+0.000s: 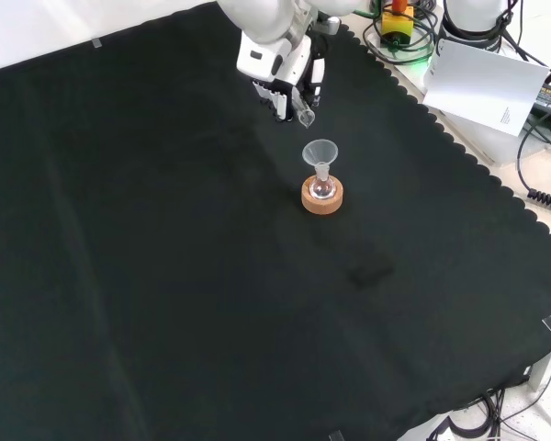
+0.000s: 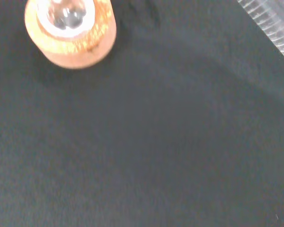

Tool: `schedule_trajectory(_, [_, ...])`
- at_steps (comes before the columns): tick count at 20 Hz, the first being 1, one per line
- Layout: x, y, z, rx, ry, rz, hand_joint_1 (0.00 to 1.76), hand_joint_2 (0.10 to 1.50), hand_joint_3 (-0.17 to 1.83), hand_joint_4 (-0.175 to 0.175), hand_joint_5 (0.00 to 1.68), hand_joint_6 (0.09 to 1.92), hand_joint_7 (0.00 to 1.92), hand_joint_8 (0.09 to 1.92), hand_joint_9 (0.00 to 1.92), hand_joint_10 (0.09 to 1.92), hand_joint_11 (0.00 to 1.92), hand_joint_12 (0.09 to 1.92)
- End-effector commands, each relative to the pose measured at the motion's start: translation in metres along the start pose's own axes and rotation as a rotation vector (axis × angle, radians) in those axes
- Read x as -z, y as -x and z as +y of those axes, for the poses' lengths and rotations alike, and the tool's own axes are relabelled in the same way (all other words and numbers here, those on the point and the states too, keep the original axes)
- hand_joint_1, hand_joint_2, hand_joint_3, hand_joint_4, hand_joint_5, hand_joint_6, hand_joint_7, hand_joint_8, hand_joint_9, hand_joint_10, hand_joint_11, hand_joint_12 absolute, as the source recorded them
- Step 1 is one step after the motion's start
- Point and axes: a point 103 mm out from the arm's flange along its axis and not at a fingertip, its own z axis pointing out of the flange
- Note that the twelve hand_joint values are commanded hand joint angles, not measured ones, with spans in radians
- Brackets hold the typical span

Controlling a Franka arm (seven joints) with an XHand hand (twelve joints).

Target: Put the graduated cylinder back on the table.

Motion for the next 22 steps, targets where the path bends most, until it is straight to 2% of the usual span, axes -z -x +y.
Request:
schedule_trajectory(1, [0.000,0.017,0.008,0.074,0.143,0.105,1.13,1.13,0.00,-0.120,0.96,1.05,1.27,0.30,1.44,0.09,1.36,0.66])
schedule_trajectory(6, [-0.003,0.029,0.024,0.135,0.250,0.198,1.13,1.13,0.00,-0.121,0.96,1.04,1.27,0.30,1.44,0.09,1.36,0.66])
schedule_trajectory(10, [-0.005,0.037,0.044,0.186,0.360,0.267,1.13,1.13,0.00,-0.121,0.97,1.04,1.27,0.30,1.44,0.09,1.36,0.66])
schedule_trajectory(14, [-0.001,0.039,0.069,0.238,0.432,0.306,1.13,1.13,0.00,-0.118,0.97,1.04,1.25,0.29,1.42,0.09,1.36,0.66])
schedule_trajectory(22, [0.004,0.047,0.122,0.312,0.507,0.371,1.13,1.13,-0.01,-0.116,0.97,1.03,1.24,0.29,1.42,0.09,1.35,0.66])
